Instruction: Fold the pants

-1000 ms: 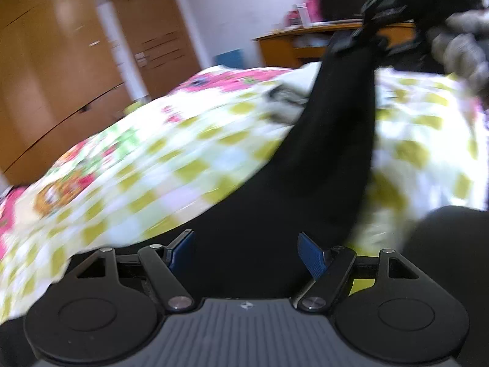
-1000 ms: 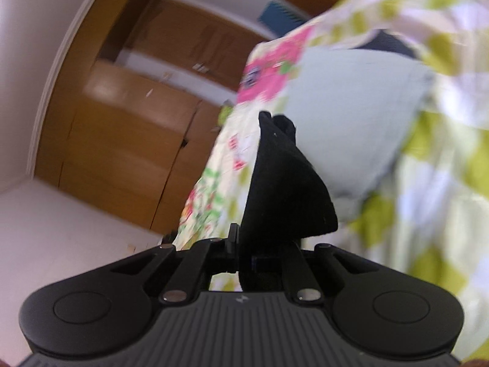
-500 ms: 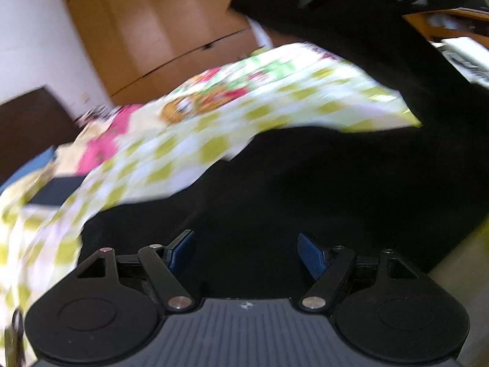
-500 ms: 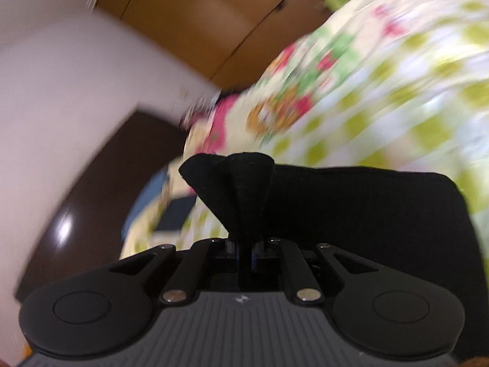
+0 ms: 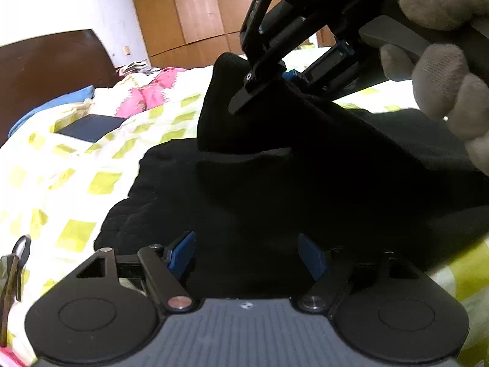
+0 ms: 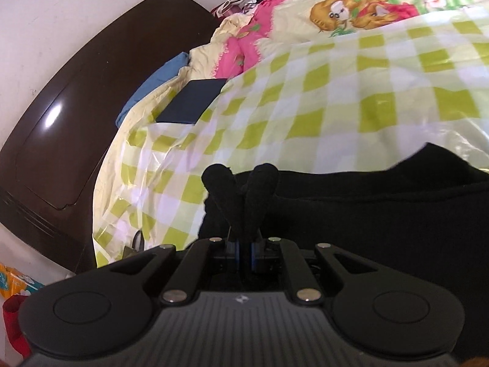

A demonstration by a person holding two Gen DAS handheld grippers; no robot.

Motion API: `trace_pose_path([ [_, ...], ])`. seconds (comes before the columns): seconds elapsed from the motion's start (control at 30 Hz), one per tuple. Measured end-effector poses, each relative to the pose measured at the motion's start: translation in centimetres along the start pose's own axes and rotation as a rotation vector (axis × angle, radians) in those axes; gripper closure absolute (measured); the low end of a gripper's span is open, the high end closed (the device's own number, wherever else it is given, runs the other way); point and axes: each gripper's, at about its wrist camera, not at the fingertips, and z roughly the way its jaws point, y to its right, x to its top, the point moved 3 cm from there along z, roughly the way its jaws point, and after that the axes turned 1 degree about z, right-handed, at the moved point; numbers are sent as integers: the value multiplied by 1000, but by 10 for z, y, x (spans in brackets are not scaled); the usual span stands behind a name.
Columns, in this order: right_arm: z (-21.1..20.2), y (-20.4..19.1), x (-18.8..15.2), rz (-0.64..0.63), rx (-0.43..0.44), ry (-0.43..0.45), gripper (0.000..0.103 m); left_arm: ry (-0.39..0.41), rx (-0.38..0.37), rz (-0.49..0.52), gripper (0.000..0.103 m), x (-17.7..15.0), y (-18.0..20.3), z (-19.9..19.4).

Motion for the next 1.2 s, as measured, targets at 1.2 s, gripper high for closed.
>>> trace_pose_path([
  [1.2, 122, -101, -55, -456, -39, -110, 84, -23, -43, -54, 16, -7, -2, 21],
])
